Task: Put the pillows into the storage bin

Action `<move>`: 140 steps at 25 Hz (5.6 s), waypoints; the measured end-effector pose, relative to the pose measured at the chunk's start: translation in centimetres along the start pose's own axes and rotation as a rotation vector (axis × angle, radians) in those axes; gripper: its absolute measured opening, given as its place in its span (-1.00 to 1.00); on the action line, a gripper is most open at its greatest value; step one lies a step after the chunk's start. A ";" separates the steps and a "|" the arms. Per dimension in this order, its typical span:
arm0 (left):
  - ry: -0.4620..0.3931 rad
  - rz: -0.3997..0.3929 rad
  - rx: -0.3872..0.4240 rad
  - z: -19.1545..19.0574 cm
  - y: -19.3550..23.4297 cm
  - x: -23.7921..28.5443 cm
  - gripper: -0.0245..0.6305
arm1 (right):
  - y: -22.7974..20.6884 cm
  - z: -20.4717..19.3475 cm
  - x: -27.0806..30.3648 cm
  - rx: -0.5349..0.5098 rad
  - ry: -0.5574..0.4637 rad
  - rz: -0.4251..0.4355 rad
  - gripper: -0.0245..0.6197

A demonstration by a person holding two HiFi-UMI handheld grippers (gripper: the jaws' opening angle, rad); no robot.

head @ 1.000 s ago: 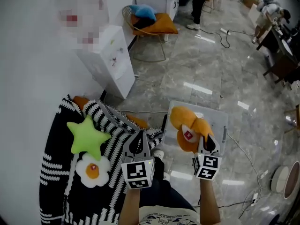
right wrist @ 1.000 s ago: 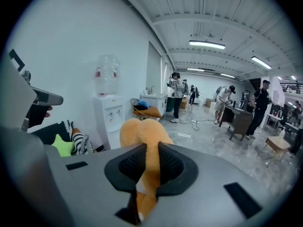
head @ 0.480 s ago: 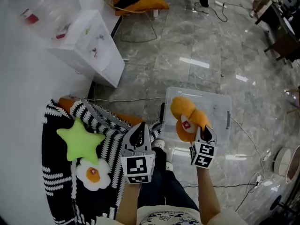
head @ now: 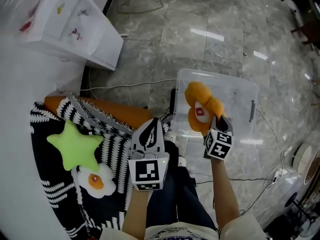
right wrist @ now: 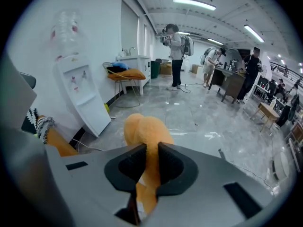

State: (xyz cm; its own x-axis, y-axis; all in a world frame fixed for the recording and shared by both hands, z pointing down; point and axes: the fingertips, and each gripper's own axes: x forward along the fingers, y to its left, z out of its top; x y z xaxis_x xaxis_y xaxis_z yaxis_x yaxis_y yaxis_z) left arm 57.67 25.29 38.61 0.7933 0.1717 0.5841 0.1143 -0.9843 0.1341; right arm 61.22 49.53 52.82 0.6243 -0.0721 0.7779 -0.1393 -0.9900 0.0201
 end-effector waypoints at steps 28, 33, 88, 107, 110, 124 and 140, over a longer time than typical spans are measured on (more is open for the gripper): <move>0.073 -0.034 -0.203 -14.3 -0.6 13.0 -0.88 | -1.4 -18.5 25.4 0.012 0.372 -0.109 -0.71; 0.096 -0.022 -0.214 -15.5 -0.1 13.5 -0.88 | -1.4 -19.2 26.3 0.041 0.395 -0.177 -0.68; -0.397 0.373 -0.074 6.4 -0.6 -33.6 -0.88 | 16.1 11.2 -38.5 -0.286 -0.692 0.477 -0.53; -0.485 0.937 -0.262 -2.9 5.4 -63.8 -0.88 | 37.0 2.4 -57.8 -0.572 -0.702 1.034 -0.43; -0.475 1.028 -0.308 -6.1 7.5 -67.9 -0.88 | 41.6 -1.1 -59.6 -0.636 -0.668 1.128 -0.38; -0.370 1.218 -0.517 -21.6 16.8 -77.7 -0.88 | 57.3 -17.2 -60.0 -0.887 -0.472 1.317 -0.26; -0.227 1.193 -0.738 -38.0 21.0 -76.4 -0.88 | 64.0 -36.0 -52.5 -1.272 -0.264 1.301 -0.16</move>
State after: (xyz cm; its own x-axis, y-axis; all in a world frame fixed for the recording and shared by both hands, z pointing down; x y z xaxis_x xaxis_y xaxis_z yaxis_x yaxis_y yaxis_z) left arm -23.24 -6.97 27.27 0.2764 -0.8129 0.5126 -0.9582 -0.2742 0.0819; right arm -8.15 -5.67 35.89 -0.2690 -0.7664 0.5833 -0.9262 0.3720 0.0617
